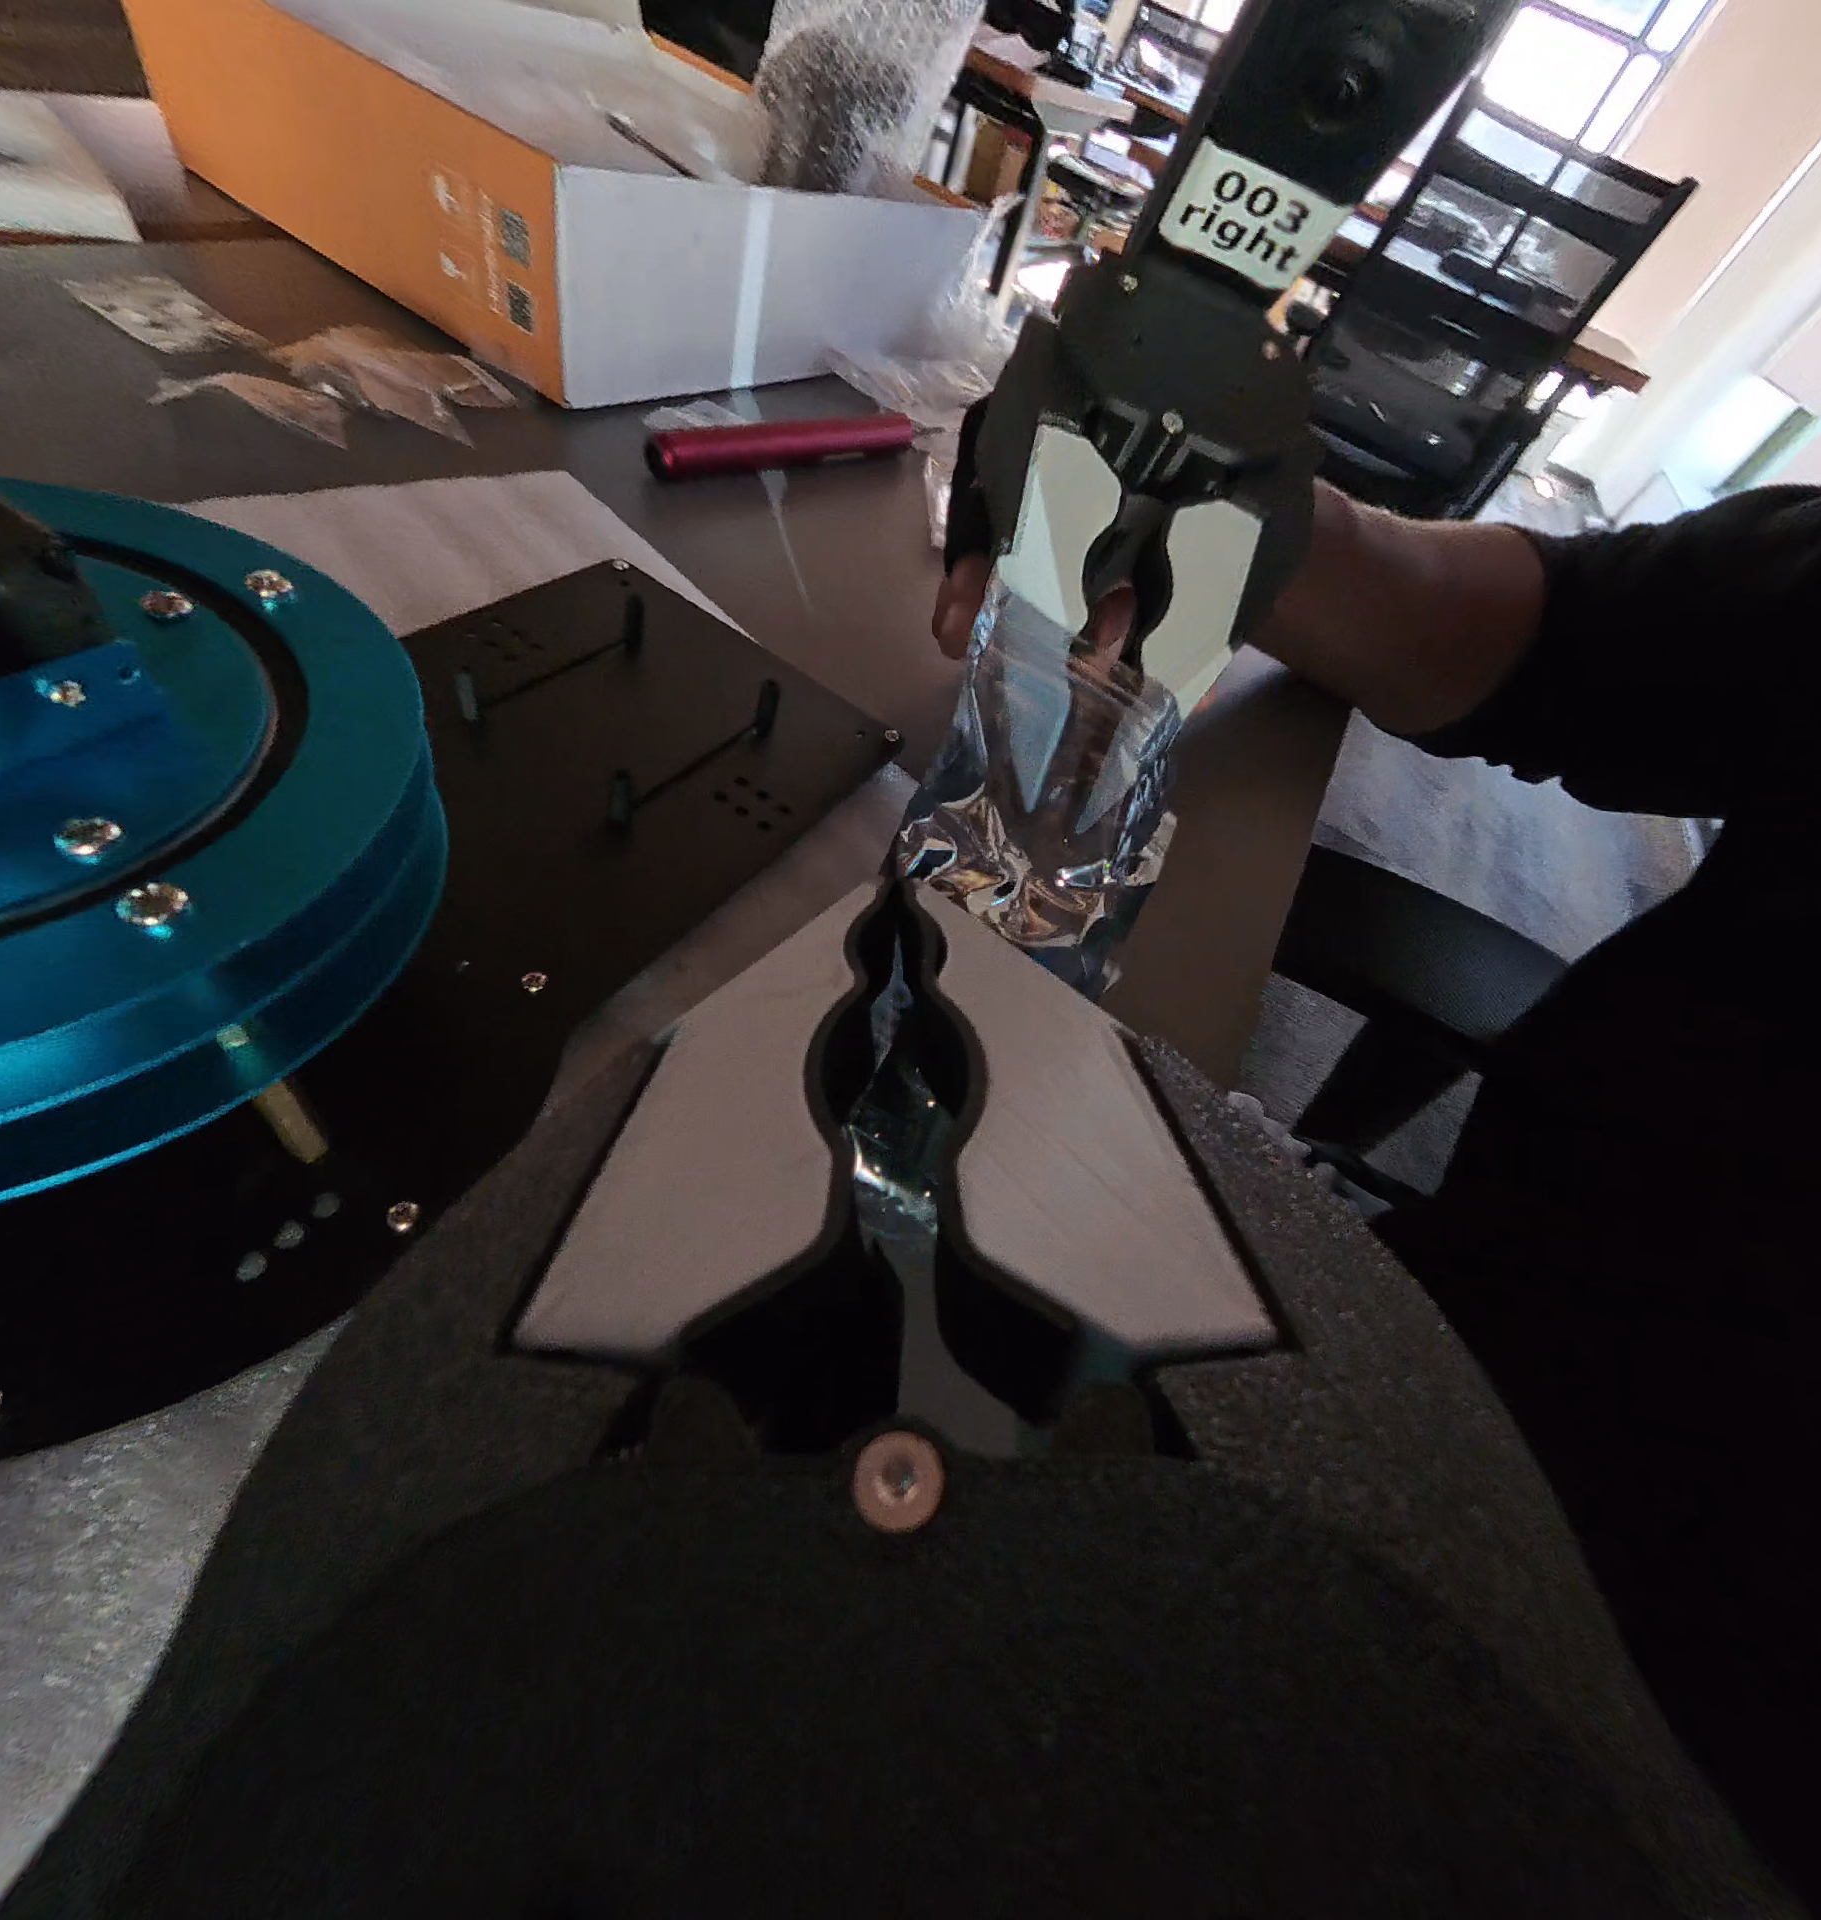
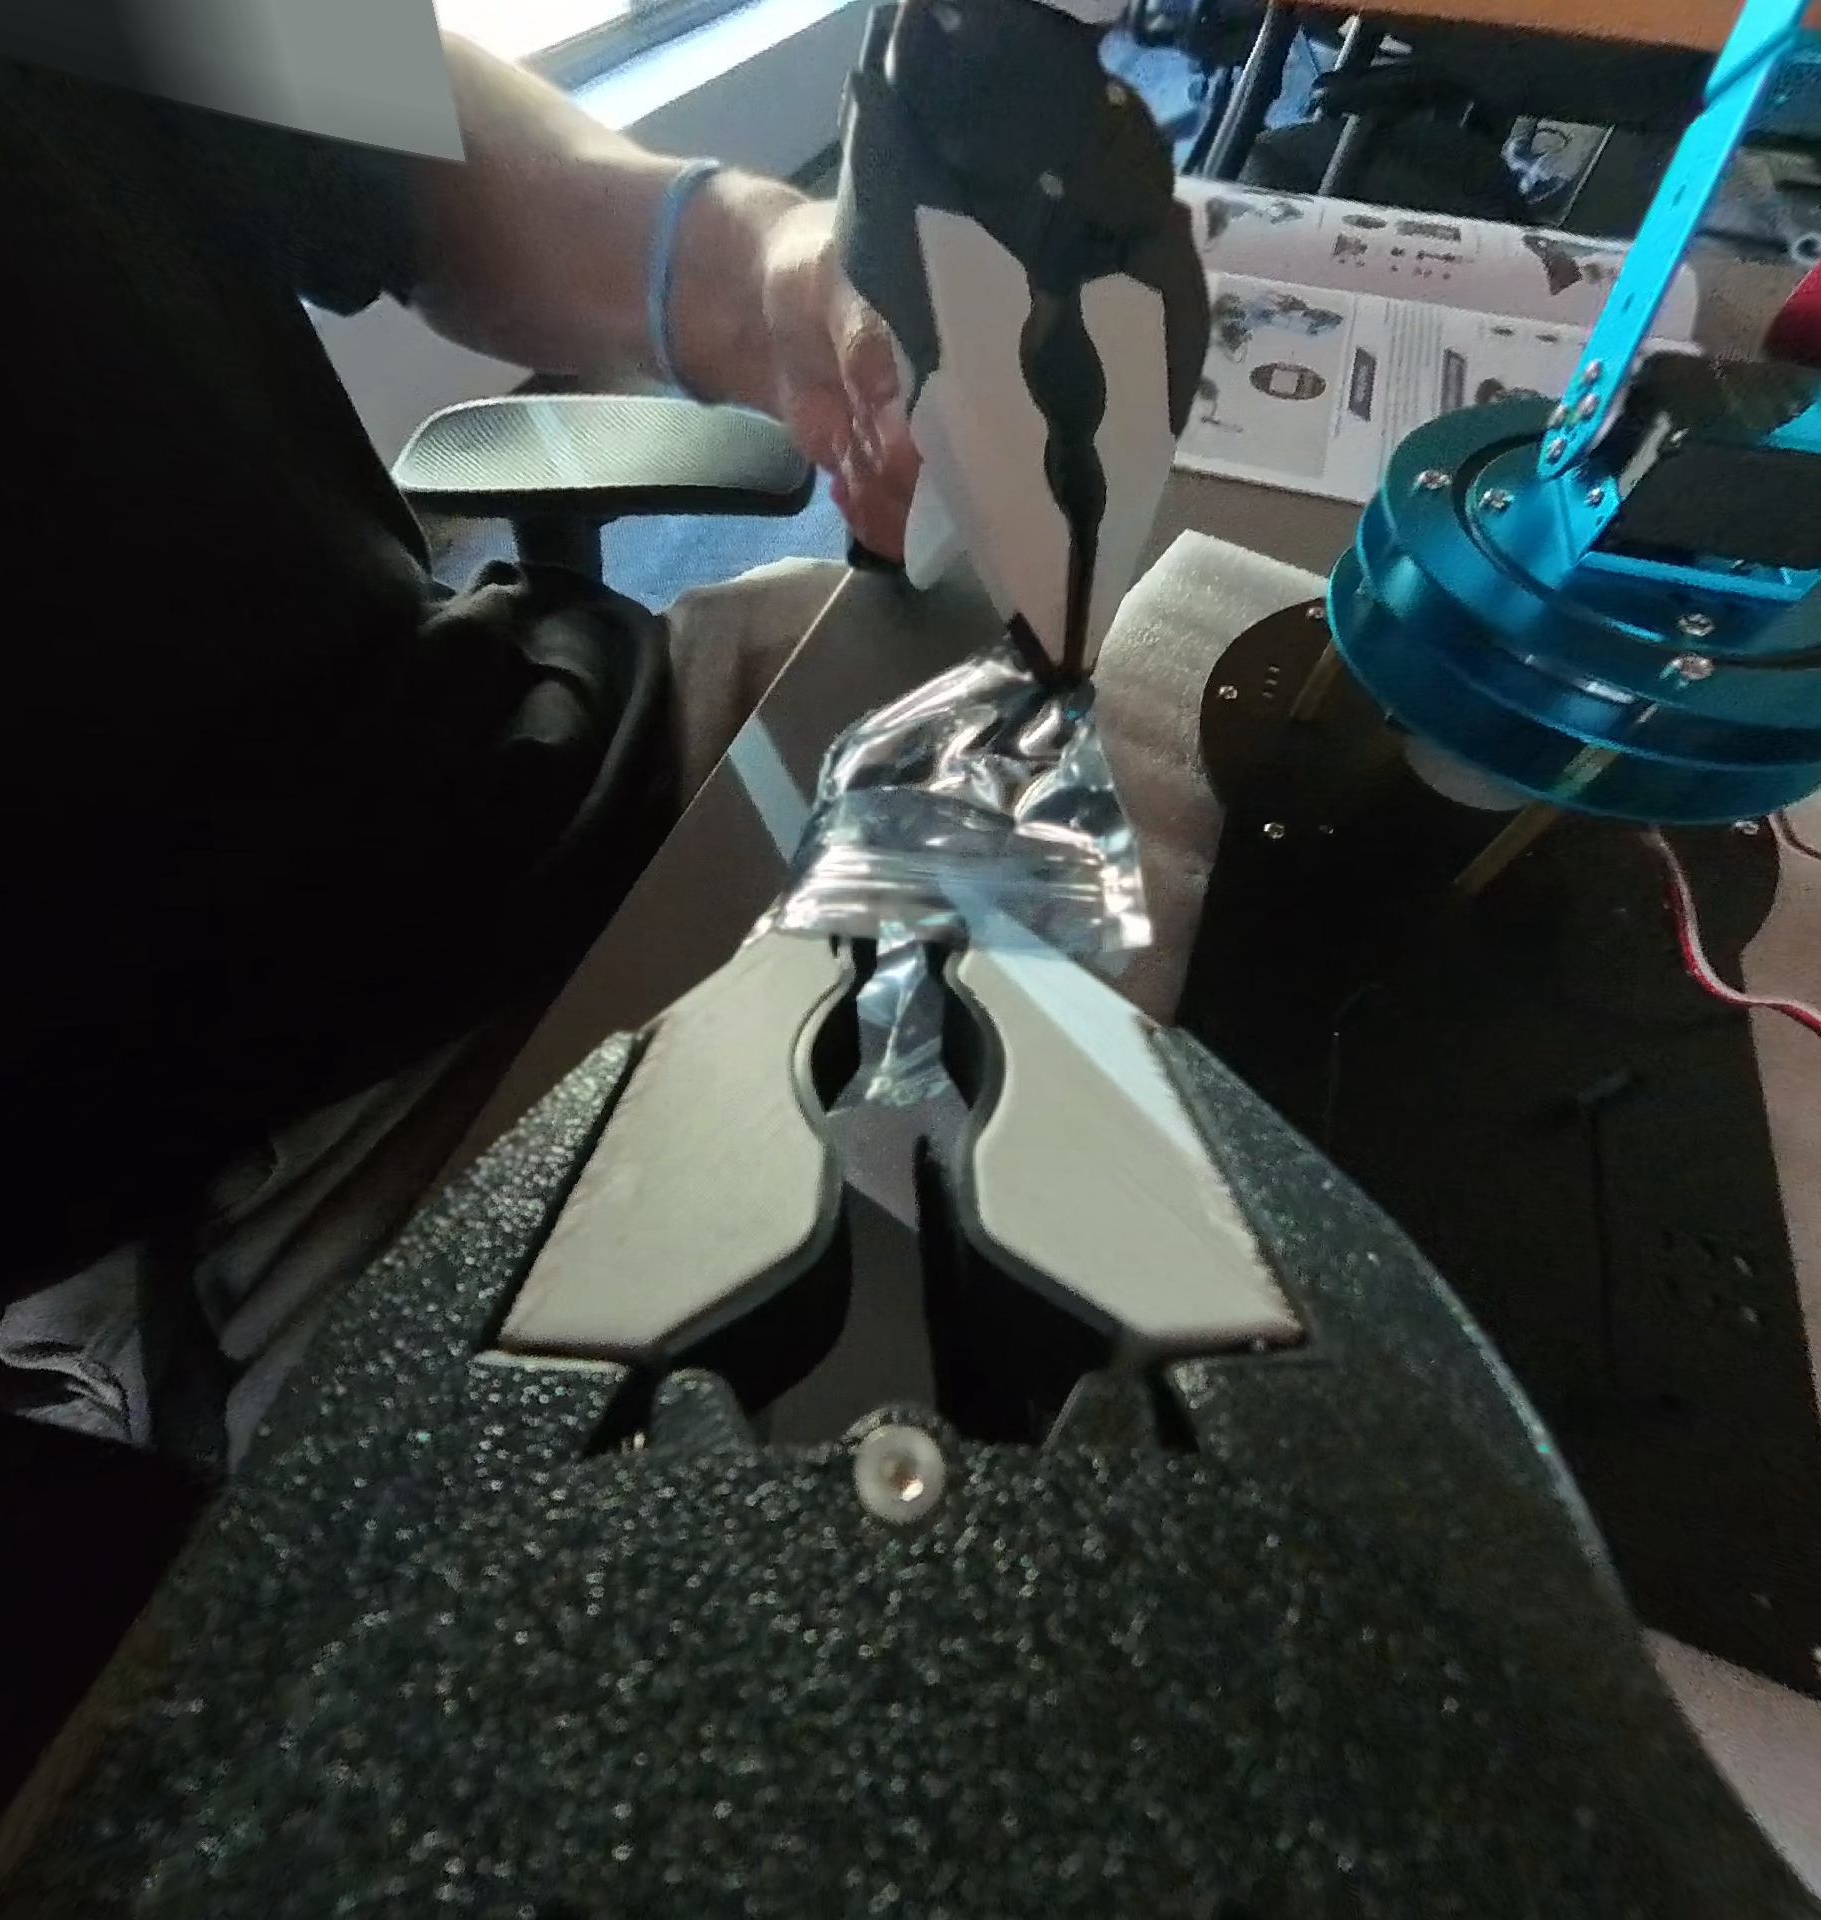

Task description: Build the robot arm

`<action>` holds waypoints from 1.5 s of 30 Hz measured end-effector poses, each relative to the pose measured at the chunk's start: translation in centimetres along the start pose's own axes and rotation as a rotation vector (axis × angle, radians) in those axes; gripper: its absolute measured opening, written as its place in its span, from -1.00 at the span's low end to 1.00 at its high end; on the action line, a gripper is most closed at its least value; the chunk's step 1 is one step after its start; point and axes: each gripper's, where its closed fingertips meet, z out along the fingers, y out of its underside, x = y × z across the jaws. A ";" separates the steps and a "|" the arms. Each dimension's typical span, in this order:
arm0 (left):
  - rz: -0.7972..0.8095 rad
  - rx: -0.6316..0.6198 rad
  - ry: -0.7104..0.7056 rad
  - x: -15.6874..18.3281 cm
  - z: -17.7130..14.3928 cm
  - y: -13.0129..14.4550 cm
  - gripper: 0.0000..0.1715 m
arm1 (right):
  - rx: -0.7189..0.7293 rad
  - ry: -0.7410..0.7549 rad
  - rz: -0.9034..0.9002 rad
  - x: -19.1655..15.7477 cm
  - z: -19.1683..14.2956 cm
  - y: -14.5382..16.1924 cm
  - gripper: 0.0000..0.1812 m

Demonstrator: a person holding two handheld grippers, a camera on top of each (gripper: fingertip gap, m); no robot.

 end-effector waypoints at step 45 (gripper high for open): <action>0.009 -0.144 -0.405 -2.8 -5.7 7.7 -0.32 | -0.114 -0.123 0.040 2.0 7.2 -1.7 -0.78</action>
